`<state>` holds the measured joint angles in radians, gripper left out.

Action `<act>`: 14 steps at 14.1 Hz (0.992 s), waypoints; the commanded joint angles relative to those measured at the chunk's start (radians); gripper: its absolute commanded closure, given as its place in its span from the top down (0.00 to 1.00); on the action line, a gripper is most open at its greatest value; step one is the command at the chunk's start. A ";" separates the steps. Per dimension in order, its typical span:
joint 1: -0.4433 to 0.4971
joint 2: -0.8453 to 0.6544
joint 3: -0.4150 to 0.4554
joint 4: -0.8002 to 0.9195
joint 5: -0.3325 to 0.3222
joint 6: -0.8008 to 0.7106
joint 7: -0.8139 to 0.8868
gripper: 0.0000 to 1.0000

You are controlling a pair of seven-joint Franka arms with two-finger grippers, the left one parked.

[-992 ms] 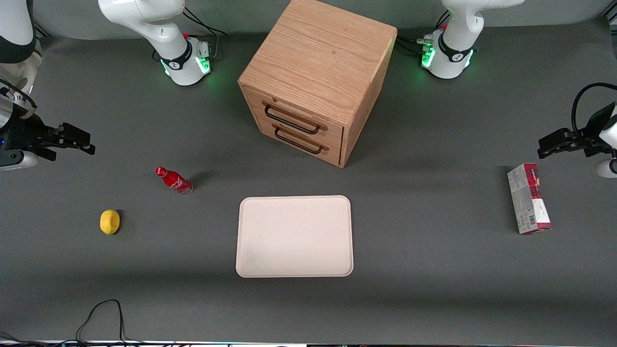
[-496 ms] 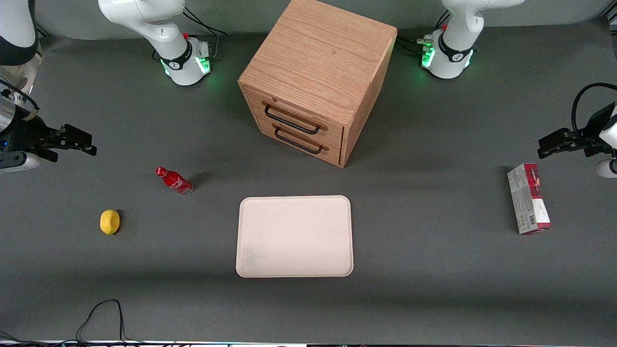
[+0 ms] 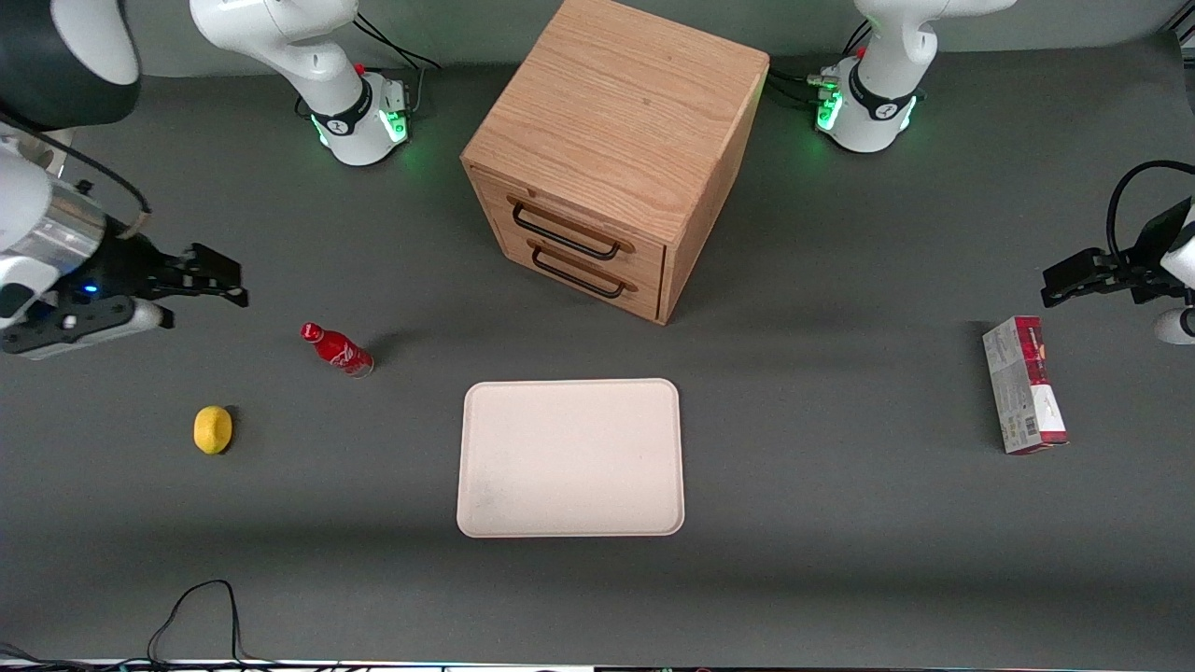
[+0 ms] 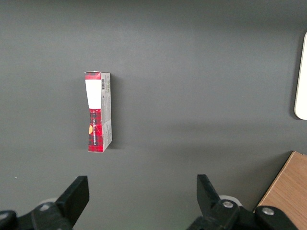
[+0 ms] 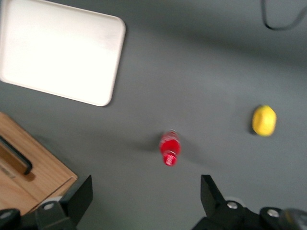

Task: Open upper drawer
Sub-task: 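Move the right gripper toward the upper drawer's black handle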

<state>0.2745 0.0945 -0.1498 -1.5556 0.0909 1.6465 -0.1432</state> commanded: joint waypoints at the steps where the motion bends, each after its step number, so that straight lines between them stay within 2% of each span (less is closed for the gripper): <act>1: 0.096 0.051 -0.010 0.074 0.032 -0.011 -0.004 1.00; 4: 0.161 0.054 -0.008 0.074 0.046 -0.011 -0.036 1.00; 6: 0.210 0.059 -0.008 0.072 0.052 -0.011 -0.169 1.00; 9: 0.213 0.082 -0.010 0.072 0.203 -0.022 -0.318 1.00; 11: 0.218 0.111 -0.007 0.080 0.240 -0.024 -0.378 1.00; 14: 0.223 0.172 0.038 0.114 0.253 -0.024 -0.380 1.00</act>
<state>0.4889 0.2067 -0.1277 -1.5045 0.3164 1.6415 -0.4984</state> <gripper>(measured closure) 0.000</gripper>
